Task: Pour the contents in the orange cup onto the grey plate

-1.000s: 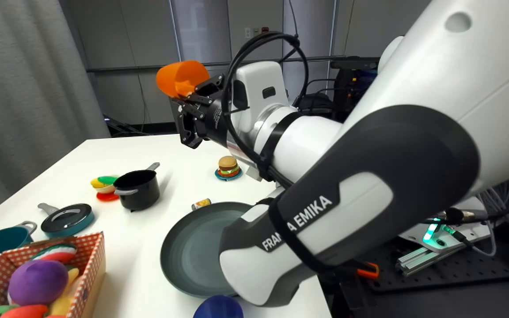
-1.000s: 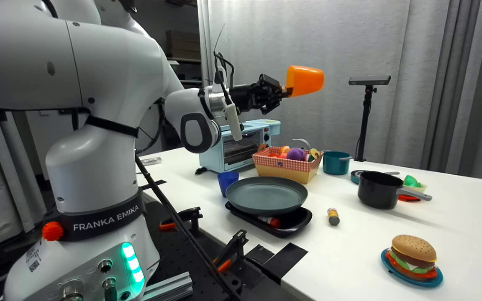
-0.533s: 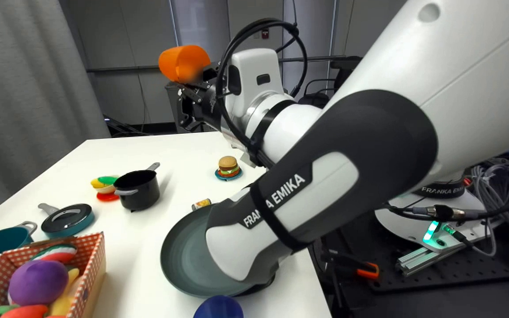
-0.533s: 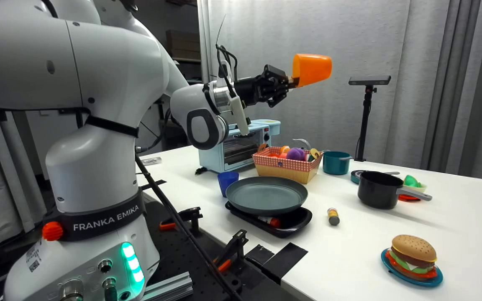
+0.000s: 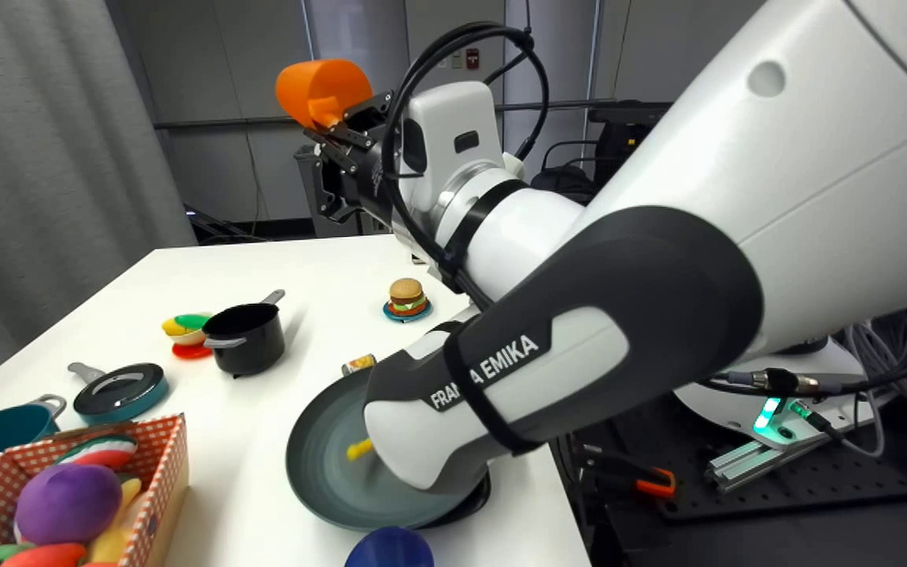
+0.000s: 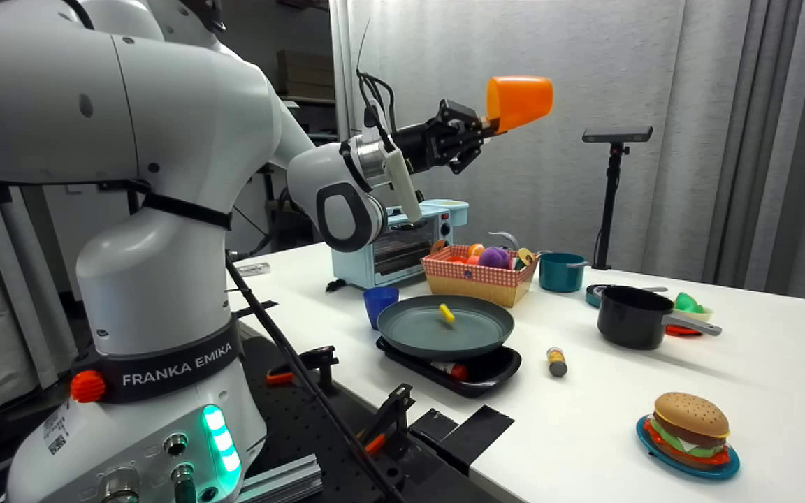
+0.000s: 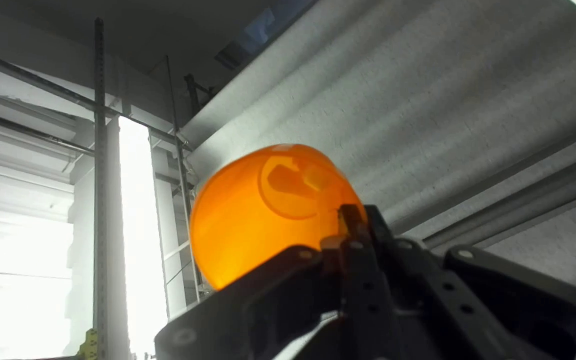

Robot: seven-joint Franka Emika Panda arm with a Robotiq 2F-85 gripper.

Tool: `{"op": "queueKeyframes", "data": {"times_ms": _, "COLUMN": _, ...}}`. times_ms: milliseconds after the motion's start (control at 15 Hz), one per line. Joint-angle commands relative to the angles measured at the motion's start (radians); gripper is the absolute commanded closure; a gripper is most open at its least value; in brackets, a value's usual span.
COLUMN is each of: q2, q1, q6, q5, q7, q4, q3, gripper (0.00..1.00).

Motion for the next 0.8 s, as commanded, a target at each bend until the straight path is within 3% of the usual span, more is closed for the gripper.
{"op": "queueKeyframes", "data": {"times_ms": 0, "q2": 0.068, "q1": 0.024, "q6": 0.024, "q5": 0.034, "q7": -0.031, "q4": 0.008, "q3": -0.028, "gripper": 0.99}}
{"op": "queueKeyframes", "data": {"times_ms": 733, "q2": -0.005, "q1": -0.008, "q6": 0.025, "q5": -0.004, "q7": -0.004, "q4": -0.019, "q3": -0.003, "gripper": 0.99}}
